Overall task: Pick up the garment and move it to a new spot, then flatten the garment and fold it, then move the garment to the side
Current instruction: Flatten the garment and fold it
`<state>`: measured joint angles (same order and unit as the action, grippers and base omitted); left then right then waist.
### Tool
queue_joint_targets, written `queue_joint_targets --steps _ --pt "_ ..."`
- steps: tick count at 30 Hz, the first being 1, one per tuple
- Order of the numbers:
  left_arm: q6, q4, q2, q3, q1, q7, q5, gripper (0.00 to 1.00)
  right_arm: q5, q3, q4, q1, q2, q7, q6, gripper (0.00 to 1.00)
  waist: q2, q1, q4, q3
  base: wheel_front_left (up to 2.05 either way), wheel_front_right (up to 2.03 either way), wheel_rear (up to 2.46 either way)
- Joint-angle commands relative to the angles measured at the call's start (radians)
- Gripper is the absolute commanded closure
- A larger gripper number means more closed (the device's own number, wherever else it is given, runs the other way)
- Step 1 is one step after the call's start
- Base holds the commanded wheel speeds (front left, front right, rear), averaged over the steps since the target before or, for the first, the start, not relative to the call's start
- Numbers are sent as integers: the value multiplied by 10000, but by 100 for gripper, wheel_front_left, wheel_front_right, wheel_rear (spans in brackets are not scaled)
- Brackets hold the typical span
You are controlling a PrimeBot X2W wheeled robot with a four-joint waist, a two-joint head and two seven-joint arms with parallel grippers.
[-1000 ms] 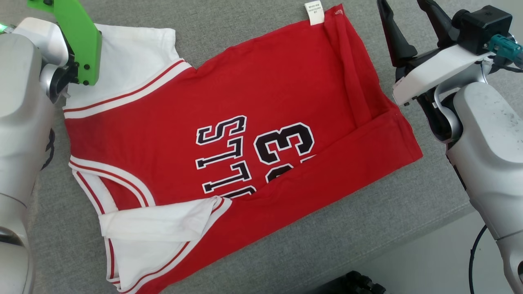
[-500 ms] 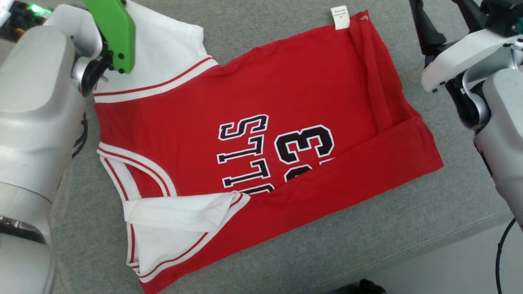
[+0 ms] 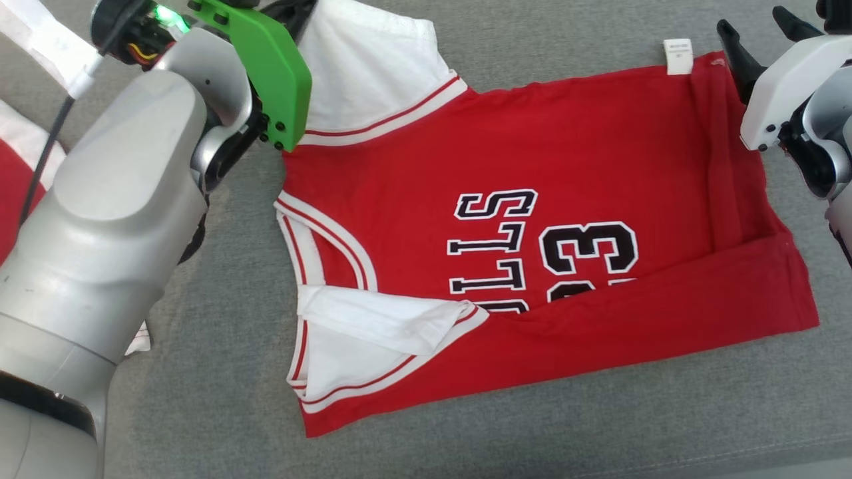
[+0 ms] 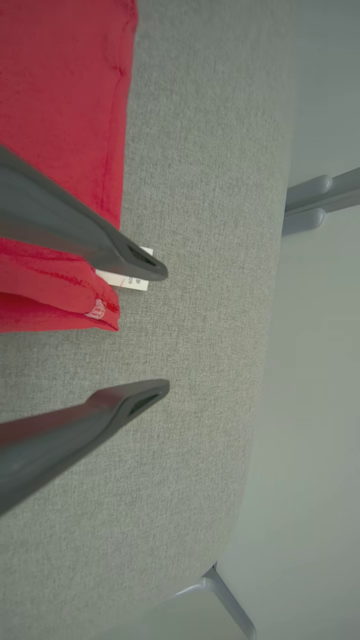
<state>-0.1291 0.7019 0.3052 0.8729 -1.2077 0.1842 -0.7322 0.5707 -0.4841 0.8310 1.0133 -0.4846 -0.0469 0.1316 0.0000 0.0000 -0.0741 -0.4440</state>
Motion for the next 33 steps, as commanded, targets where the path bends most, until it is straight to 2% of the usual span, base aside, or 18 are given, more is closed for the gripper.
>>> queue_joint_targets --steps 1,6,14,23,33 --pt "-14 -163 24 42 182 -93 17 100 122 -129 197 207 -82 -200 -17 0 0 0 658 -165 0 0 0" --pt "1 -583 -148 242 611 -287 -2 100 232 -649 956 612 -157 -862 -17 0 0 0 995 -337 0 0 0" --pt "87 -676 -193 386 778 -411 36 100 524 -1392 1823 928 -233 -1532 -18 0 0 0 979 -467 0 0 0" --pt "115 -550 -89 366 812 -463 -73 100 1001 -1771 2376 619 -360 -1377 -20 0 0 0 740 -317 0 0 0" --pt "126 -304 -117 350 885 -539 -254 100 1529 -2172 2314 621 -441 -1190 -20 0 0 0 596 -140 0 0 0"
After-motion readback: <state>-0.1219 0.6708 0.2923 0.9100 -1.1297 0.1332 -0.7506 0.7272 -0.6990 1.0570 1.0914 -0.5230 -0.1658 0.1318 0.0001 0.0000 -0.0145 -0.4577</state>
